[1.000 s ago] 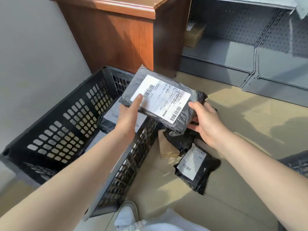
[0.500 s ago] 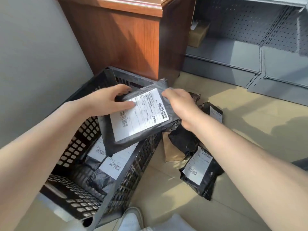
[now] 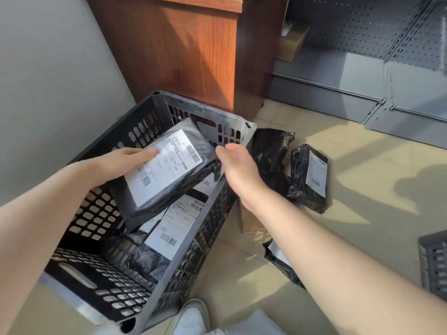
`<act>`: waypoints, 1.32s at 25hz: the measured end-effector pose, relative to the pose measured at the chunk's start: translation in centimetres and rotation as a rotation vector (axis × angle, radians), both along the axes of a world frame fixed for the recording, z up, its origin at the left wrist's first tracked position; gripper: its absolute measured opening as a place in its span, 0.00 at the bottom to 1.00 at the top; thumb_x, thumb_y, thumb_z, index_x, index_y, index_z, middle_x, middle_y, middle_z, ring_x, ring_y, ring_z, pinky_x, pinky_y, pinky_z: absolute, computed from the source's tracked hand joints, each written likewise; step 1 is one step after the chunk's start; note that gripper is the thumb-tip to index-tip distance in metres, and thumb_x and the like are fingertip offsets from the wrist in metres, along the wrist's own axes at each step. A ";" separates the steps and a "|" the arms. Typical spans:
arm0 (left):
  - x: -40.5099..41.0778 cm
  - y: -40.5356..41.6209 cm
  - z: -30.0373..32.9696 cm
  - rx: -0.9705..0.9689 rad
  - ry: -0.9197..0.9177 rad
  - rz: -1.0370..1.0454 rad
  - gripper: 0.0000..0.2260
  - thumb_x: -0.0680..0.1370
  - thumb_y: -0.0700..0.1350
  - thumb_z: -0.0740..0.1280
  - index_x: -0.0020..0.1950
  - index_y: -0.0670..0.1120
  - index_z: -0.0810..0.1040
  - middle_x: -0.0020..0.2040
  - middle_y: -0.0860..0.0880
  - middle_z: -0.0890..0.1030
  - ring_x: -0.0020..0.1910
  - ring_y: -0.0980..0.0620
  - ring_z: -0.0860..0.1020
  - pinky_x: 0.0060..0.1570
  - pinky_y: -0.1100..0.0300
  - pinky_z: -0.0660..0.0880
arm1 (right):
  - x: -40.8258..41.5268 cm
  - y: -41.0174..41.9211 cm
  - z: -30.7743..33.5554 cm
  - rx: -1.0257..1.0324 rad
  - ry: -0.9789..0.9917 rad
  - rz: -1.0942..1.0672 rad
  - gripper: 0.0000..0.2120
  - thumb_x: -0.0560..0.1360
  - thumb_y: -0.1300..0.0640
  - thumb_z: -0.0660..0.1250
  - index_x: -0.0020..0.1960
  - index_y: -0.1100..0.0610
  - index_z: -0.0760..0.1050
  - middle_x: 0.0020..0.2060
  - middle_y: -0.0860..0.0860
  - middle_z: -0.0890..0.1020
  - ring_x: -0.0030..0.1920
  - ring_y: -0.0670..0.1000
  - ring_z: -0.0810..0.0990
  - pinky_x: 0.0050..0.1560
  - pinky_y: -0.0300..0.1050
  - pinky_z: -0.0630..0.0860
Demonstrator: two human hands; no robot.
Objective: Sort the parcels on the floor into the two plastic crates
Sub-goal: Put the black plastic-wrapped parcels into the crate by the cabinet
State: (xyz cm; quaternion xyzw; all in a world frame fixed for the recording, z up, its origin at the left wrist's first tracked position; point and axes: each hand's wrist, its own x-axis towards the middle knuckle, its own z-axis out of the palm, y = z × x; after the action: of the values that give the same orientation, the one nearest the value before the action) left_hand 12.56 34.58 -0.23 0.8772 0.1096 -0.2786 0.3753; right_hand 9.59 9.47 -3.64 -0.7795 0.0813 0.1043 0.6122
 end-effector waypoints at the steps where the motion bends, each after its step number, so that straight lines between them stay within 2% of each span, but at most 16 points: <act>1: -0.2 1.4 -0.6 0.002 -0.003 0.091 0.17 0.71 0.69 0.62 0.47 0.57 0.75 0.32 0.58 0.84 0.43 0.51 0.81 0.45 0.57 0.73 | -0.6 0.2 -0.6 -0.011 -0.016 0.028 0.11 0.80 0.43 0.59 0.58 0.46 0.71 0.50 0.41 0.74 0.53 0.44 0.73 0.56 0.44 0.68; 2: -0.6 3.0 -1.4 0.005 0.029 0.156 0.21 0.70 0.71 0.63 0.49 0.55 0.77 0.36 0.55 0.86 0.46 0.48 0.81 0.51 0.53 0.74 | -1.1 0.4 -0.9 -0.006 -0.041 0.033 0.15 0.81 0.46 0.60 0.66 0.49 0.70 0.58 0.42 0.75 0.59 0.44 0.73 0.61 0.43 0.68; 3: -1.1 4.8 -2.5 0.013 0.063 0.204 0.28 0.66 0.74 0.65 0.52 0.53 0.79 0.43 0.51 0.87 0.49 0.45 0.81 0.58 0.48 0.74 | -1.4 0.5 -1.0 0.010 -0.062 0.014 0.17 0.81 0.50 0.61 0.69 0.51 0.68 0.63 0.43 0.75 0.63 0.44 0.72 0.65 0.43 0.68; 5: -2.2 7.4 -4.4 0.061 0.095 0.293 0.39 0.59 0.78 0.66 0.59 0.52 0.79 0.52 0.46 0.85 0.53 0.41 0.81 0.66 0.42 0.71 | -1.6 0.4 -1.1 0.063 -0.084 -0.033 0.16 0.81 0.55 0.61 0.68 0.51 0.69 0.64 0.44 0.76 0.65 0.44 0.73 0.64 0.41 0.68; 8: -4.0 9.8 -7.3 0.123 0.170 0.395 0.40 0.59 0.77 0.68 0.55 0.47 0.81 0.55 0.42 0.82 0.57 0.39 0.78 0.68 0.42 0.69 | -1.5 0.1 -1.4 0.057 -0.100 -0.013 0.16 0.81 0.58 0.61 0.68 0.53 0.70 0.65 0.46 0.76 0.66 0.44 0.73 0.62 0.36 0.65; 11: -4.4 11.8 -9.8 0.171 0.285 0.379 0.47 0.51 0.80 0.66 0.57 0.47 0.81 0.56 0.44 0.82 0.60 0.39 0.77 0.68 0.42 0.69 | -1.7 0.0 -1.8 0.020 -0.141 0.019 0.18 0.81 0.60 0.61 0.70 0.54 0.69 0.67 0.47 0.75 0.68 0.45 0.72 0.66 0.35 0.64; 15: -4.1 11.3 -10.0 0.185 0.276 0.357 0.32 0.71 0.71 0.62 0.57 0.45 0.81 0.53 0.44 0.83 0.58 0.41 0.77 0.70 0.44 0.66 | -2.0 0.2 -2.6 -0.018 -0.162 0.034 0.18 0.80 0.60 0.61 0.70 0.51 0.69 0.68 0.45 0.74 0.70 0.45 0.70 0.72 0.41 0.64; 16: -3.9 11.5 -10.1 0.197 0.278 0.340 0.29 0.73 0.69 0.62 0.57 0.45 0.81 0.52 0.44 0.84 0.57 0.41 0.78 0.70 0.44 0.66 | -2.2 0.2 -2.7 -0.049 -0.171 0.052 0.18 0.80 0.59 0.61 0.70 0.50 0.69 0.69 0.45 0.73 0.71 0.44 0.69 0.72 0.42 0.64; 19: -3.4 13.1 -10.3 0.214 0.322 0.289 0.33 0.69 0.71 0.65 0.59 0.46 0.79 0.51 0.44 0.85 0.57 0.41 0.79 0.68 0.42 0.68 | -2.4 0.3 -2.9 -0.135 -0.191 0.091 0.19 0.80 0.58 0.62 0.71 0.48 0.68 0.70 0.44 0.72 0.69 0.41 0.69 0.70 0.40 0.63; 21: -3.2 14.1 -10.9 0.220 0.342 0.261 0.39 0.63 0.73 0.67 0.63 0.47 0.78 0.53 0.45 0.85 0.57 0.41 0.80 0.68 0.41 0.69 | -2.5 0.4 -2.9 -0.152 -0.208 0.089 0.19 0.80 0.58 0.62 0.70 0.48 0.69 0.70 0.43 0.72 0.59 0.34 0.71 0.66 0.37 0.63; 22: -3.4 13.8 -11.0 0.228 0.337 0.254 0.40 0.64 0.73 0.67 0.67 0.48 0.76 0.56 0.45 0.84 0.59 0.41 0.79 0.69 0.42 0.68 | -2.6 0.5 -2.9 -0.159 -0.214 0.084 0.19 0.80 0.59 0.62 0.70 0.49 0.69 0.70 0.44 0.72 0.54 0.34 0.71 0.64 0.36 0.63; 24: -3.8 12.3 -11.3 0.225 0.303 0.226 0.34 0.73 0.67 0.65 0.72 0.47 0.71 0.61 0.44 0.81 0.62 0.41 0.77 0.70 0.45 0.67 | -2.7 0.7 -2.8 -0.177 -0.225 0.078 0.19 0.79 0.59 0.62 0.70 0.50 0.69 0.69 0.44 0.72 0.52 0.36 0.70 0.63 0.36 0.63; 26: -4.5 10.7 -12.9 0.243 0.268 0.196 0.28 0.79 0.62 0.61 0.72 0.44 0.71 0.60 0.44 0.81 0.59 0.42 0.78 0.67 0.48 0.69 | -2.7 0.8 -2.8 -0.196 -0.248 0.079 0.19 0.79 0.60 0.62 0.69 0.51 0.69 0.68 0.44 0.73 0.52 0.40 0.72 0.64 0.39 0.66; 28: -5.2 9.7 -14.9 0.258 0.225 0.232 0.26 0.81 0.60 0.58 0.71 0.43 0.72 0.59 0.43 0.81 0.56 0.43 0.78 0.64 0.51 0.71 | -2.8 0.9 -3.0 -0.234 -0.284 0.098 0.19 0.79 0.60 0.62 0.69 0.53 0.70 0.65 0.44 0.73 0.54 0.44 0.71 0.67 0.43 0.67; 30: -5.5 9.5 -16.6 0.250 0.165 0.286 0.26 0.82 0.60 0.57 0.72 0.44 0.71 0.62 0.41 0.79 0.60 0.41 0.76 0.66 0.50 0.69 | -3.0 1.2 -3.5 -0.309 -0.334 0.132 0.19 0.79 0.60 0.63 0.70 0.55 0.70 0.64 0.46 0.74 0.62 0.48 0.70 0.70 0.43 0.63; 33: -5.9 9.0 -17.1 0.296 0.106 0.265 0.27 0.82 0.59 0.56 0.77 0.48 0.63 0.67 0.40 0.75 0.66 0.38 0.73 0.68 0.45 0.67 | -3.5 1.7 -4.4 -0.498 -0.453 0.206 0.21 0.78 0.55 0.64 0.71 0.58 0.70 0.67 0.50 0.75 0.74 0.51 0.60 0.75 0.44 0.56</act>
State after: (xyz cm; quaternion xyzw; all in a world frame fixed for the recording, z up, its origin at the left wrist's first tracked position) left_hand 6.71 43.63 -17.31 0.8848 0.2834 -0.2535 0.2694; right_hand 6.11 11.21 -8.04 -0.9124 -0.1128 -0.0330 0.3921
